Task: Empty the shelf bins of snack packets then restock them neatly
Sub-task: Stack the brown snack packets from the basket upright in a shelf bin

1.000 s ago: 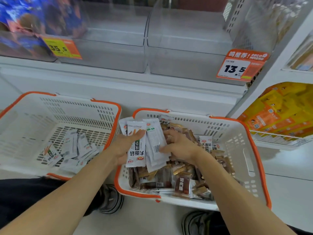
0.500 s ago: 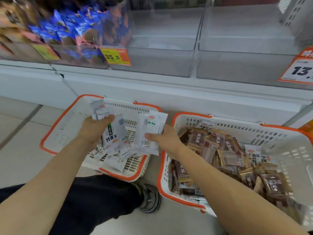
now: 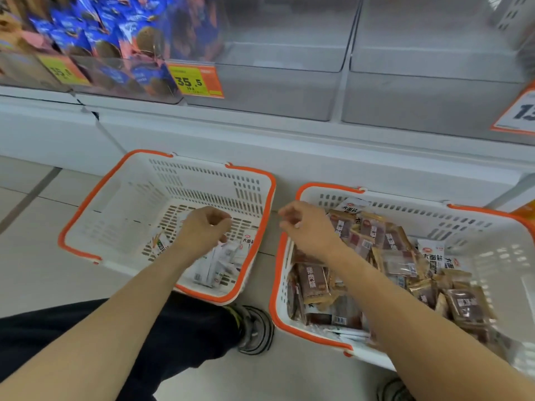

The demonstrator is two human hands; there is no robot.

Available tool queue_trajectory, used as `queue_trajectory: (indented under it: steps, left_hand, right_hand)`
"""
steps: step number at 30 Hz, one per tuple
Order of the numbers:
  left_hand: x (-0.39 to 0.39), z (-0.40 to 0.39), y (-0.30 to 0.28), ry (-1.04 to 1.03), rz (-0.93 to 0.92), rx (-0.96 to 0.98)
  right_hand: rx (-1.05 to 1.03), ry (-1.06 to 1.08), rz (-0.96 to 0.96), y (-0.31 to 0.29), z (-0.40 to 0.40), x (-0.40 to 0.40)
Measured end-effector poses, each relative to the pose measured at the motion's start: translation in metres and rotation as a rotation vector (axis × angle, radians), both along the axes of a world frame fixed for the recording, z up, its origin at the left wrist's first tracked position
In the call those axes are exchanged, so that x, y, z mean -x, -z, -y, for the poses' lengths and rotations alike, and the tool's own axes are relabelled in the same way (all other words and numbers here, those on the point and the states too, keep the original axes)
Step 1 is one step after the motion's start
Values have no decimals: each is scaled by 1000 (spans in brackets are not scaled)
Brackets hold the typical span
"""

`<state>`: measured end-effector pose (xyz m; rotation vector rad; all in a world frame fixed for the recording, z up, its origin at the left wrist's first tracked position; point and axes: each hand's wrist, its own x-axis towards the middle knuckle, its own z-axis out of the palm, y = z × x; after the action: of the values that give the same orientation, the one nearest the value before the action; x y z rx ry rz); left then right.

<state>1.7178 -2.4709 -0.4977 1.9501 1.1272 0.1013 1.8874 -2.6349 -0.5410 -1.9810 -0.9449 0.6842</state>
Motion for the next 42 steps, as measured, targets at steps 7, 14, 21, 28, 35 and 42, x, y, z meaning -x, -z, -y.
queue_trajectory:
  steps: [7,14,21,28,35,42]
  left_hand:
    - [-62,103,23,452,9,-106]
    - [-109,158,77,816,-134,-287]
    - [-148,185,119,922,-206,-334]
    - [-172,191,108,743,-263,-389]
    - [-201,149,134,811,-279,-343]
    - [-182,152,131,957,-366,-158]
  right_hand:
    - [262,167,0,-8,94,-80]
    - [646,239,3,28,204,-122]
    - [695,141,-130,71,240,-107]
    - [770,-12,-290,53,234,-123]
    - [544,257,67,55,210,-140]
    - [646,49,17,98,183,-115]
